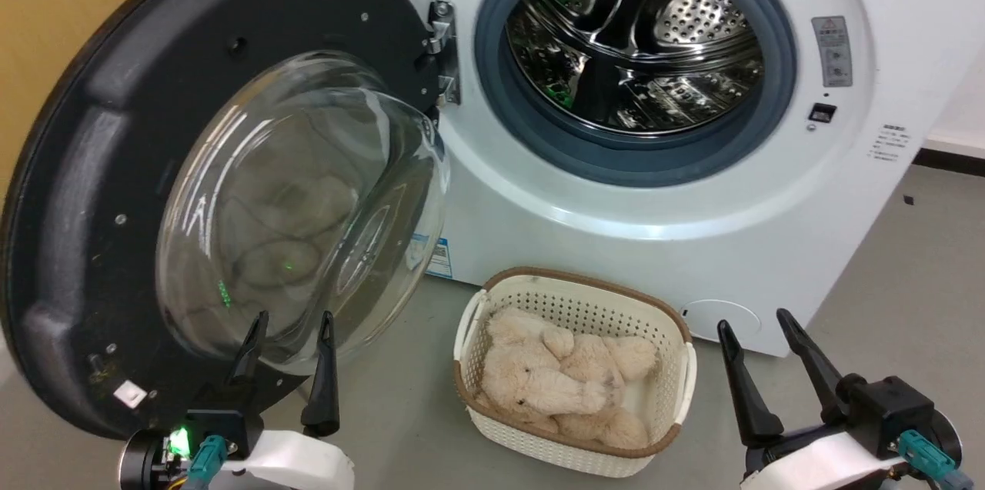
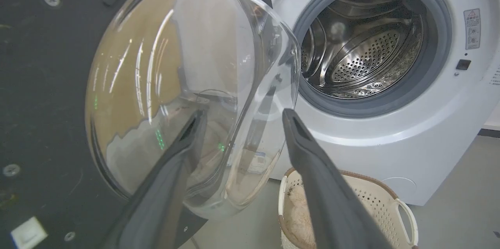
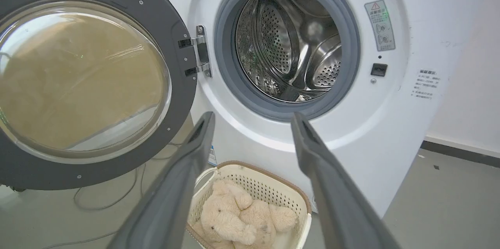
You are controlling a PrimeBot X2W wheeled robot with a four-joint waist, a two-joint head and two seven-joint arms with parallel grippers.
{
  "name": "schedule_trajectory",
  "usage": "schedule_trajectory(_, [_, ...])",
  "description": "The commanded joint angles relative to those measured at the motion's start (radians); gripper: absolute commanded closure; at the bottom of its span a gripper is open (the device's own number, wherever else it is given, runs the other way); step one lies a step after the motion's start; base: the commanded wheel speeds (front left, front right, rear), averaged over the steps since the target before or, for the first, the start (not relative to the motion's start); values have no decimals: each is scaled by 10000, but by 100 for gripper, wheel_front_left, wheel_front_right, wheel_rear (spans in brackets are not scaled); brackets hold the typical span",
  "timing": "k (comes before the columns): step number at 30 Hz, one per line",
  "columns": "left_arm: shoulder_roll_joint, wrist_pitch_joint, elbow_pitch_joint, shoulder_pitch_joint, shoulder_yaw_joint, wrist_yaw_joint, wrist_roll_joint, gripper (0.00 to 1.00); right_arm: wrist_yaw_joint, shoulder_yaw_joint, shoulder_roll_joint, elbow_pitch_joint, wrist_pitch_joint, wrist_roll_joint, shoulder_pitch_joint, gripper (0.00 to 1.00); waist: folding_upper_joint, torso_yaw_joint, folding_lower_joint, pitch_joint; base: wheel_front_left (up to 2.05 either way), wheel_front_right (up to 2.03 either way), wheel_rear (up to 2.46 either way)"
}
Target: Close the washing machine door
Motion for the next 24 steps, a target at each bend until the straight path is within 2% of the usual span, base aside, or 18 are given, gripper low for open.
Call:
schedule_trajectory(1, [-7, -111, -20, 117, 12, -14, -34, 0, -4, 35, 14, 11, -105, 137, 118, 0, 0, 108, -1, -19, 0, 0, 0])
schedule_trajectory(24, [-9, -591, -321, 422, 201, 200, -360, 0, -5, 627, -41, 311, -585, 449, -152, 0, 0, 1261, -1, 96, 0, 0, 0])
